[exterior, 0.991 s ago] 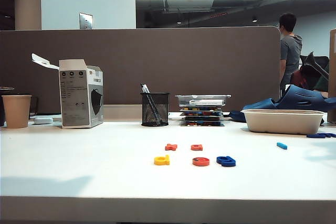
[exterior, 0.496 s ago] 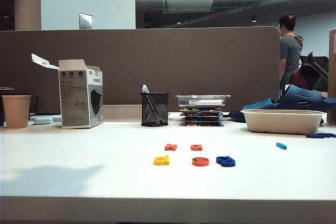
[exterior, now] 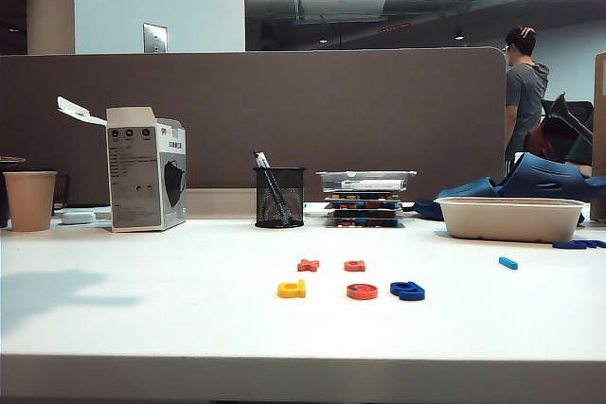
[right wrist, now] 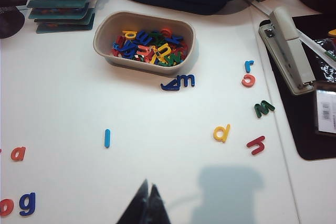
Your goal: Select the appropriate letters from the row of letter magnets placed on the table to arrange into the word "dog".
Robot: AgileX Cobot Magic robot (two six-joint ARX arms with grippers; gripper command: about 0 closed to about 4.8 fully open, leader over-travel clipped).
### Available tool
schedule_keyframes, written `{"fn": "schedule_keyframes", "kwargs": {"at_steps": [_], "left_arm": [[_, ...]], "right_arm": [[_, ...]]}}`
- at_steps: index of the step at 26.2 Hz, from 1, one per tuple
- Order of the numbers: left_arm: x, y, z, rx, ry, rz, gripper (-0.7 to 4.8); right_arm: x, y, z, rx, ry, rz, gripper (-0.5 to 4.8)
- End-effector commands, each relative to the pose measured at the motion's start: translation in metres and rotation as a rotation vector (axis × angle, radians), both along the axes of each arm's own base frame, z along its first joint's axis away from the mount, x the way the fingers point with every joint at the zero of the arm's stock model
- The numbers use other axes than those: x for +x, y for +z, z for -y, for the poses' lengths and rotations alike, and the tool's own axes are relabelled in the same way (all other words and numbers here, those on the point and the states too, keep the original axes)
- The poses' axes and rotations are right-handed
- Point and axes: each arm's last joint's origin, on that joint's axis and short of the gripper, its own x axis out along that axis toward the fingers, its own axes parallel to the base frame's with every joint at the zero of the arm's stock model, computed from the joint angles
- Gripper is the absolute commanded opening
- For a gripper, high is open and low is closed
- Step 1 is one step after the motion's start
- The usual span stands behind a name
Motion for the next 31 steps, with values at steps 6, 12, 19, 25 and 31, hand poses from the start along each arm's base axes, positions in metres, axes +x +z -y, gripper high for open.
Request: {"fn": "schedule_keyframes", "kwargs": {"at_steps": [6, 12, 19, 25, 31], "left_arm": [[0.020, 0.001, -0.042, 0.114, 0.191, -0.019, -0.05], [0.025, 0.002, -0.057, 0.184, 0.219, -0.036, -0.06], [0.038, 0.004, -0.098, 0.055, 0.206, -0.057, -0.06], [0.019, 0.007, -0.114, -0.012, 0.229, -0.030, -0.05], [-0.015, -0.010, -0.117, -0.045, 0.195, -0.019, -0.06]], "right_arm": [[-0.030, 0.012, 0.000, -0.022, -0.034, 0.114, -0.01], [-0.051, 0.001, -0.005, -0.037, -0.033, 0.187, -0.01], [-0.069, -0.043, -0.011, -0.009, 0.016, 0.214, -0.01], [-0.075, -0.066, -0.014, 0.019, 0.048, 0.257, -0.01], [-0.078, -0.082, -0.015, 0.055, 0.071, 0.314, -0.01]]}}
